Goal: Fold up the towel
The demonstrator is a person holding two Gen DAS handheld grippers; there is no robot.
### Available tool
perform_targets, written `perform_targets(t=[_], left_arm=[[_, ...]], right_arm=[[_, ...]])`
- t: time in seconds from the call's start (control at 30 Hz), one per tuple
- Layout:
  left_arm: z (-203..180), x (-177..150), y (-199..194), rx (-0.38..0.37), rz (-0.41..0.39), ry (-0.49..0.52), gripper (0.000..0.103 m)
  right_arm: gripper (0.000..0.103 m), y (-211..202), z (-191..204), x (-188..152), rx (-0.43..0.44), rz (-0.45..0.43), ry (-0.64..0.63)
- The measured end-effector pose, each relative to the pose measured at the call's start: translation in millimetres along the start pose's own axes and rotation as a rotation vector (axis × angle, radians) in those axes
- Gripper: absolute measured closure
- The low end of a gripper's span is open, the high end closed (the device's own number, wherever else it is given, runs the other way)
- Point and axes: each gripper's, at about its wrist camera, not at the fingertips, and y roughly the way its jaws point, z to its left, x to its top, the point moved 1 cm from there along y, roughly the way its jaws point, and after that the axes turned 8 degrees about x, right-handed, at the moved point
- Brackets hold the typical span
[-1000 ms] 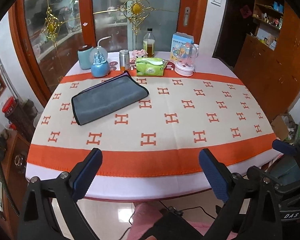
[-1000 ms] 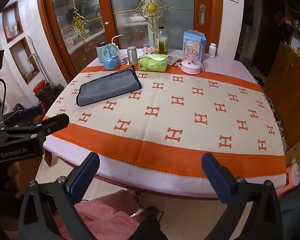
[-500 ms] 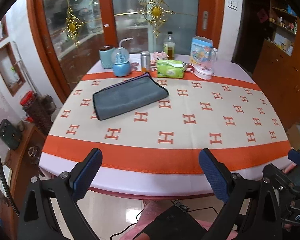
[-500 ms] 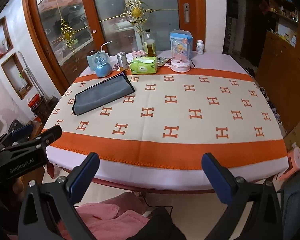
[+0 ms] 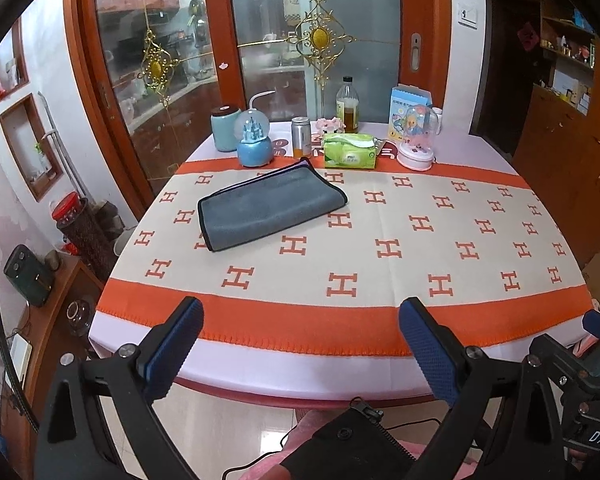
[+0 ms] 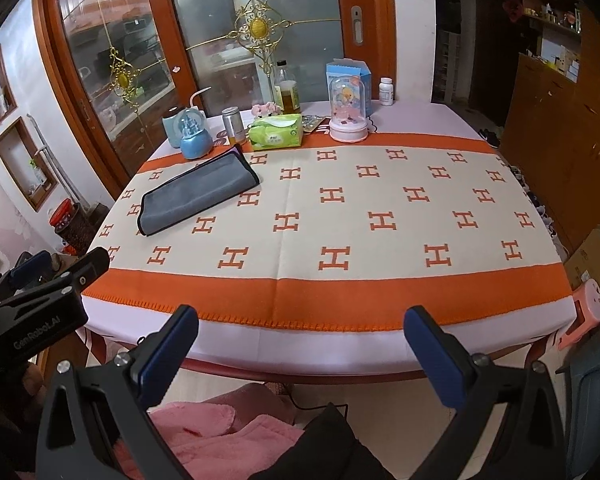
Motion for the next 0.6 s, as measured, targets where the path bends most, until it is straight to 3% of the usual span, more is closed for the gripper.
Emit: perform_targets(t=[0.6], left_arm=[[-0.3,2.4,3.3,0.001,0.001,0.017,0.001]], right_arm=[[0.000,11.6,8.6,3.8,0.009,0.022,-0.002]])
